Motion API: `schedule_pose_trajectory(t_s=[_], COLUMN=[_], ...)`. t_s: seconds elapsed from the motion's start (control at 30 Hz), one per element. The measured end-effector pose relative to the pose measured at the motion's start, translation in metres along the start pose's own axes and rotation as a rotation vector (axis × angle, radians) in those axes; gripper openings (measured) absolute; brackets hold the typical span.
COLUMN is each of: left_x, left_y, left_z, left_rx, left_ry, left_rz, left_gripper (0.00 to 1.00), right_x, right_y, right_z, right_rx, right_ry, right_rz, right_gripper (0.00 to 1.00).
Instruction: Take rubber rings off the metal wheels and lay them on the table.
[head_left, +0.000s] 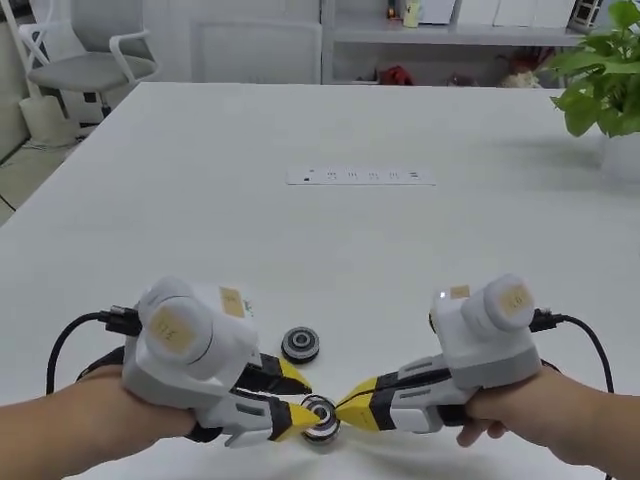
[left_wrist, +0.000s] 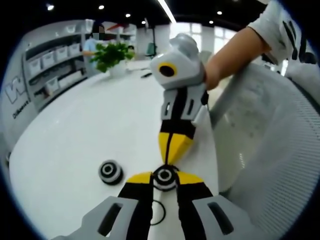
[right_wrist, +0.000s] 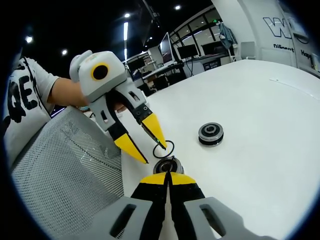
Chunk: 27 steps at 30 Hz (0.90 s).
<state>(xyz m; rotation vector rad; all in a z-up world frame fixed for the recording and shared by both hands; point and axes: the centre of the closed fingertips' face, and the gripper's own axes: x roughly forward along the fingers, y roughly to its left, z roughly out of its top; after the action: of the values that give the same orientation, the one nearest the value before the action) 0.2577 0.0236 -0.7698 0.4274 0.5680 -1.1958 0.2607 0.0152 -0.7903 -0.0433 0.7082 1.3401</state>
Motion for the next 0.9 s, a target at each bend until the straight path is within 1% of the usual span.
schedule_pose_trajectory(t_s=[0.13,0.43,0.73,0.9], left_x=[-0.004,-0.015,-0.023,-0.026], left_y=[0.002,0.004,0.007,0.007], left_z=[0.001,-0.001,0.001,-0.002], left_rx=[-0.004,-0.022,-0.031,-0.034], left_ry=[-0.010,-0.024,-0.046,-0.045], left_rz=[0.011,0.033,0.051,0.057], left_gripper=[0.20,0.24,0.28,0.29], right_x=[0.000,-0.001,-0.001,-0.001], right_y=[0.000,0.003,0.003,0.004], right_z=[0.000,0.000,0.001,0.002], right_rx=[-0.001,-0.002,-0.005,-0.006], right_ry=[0.001,0.001,0.001,-0.001], right_rz=[-0.001,0.002,0.004,0.007], right_gripper=[0.00,0.00,0.00,0.00])
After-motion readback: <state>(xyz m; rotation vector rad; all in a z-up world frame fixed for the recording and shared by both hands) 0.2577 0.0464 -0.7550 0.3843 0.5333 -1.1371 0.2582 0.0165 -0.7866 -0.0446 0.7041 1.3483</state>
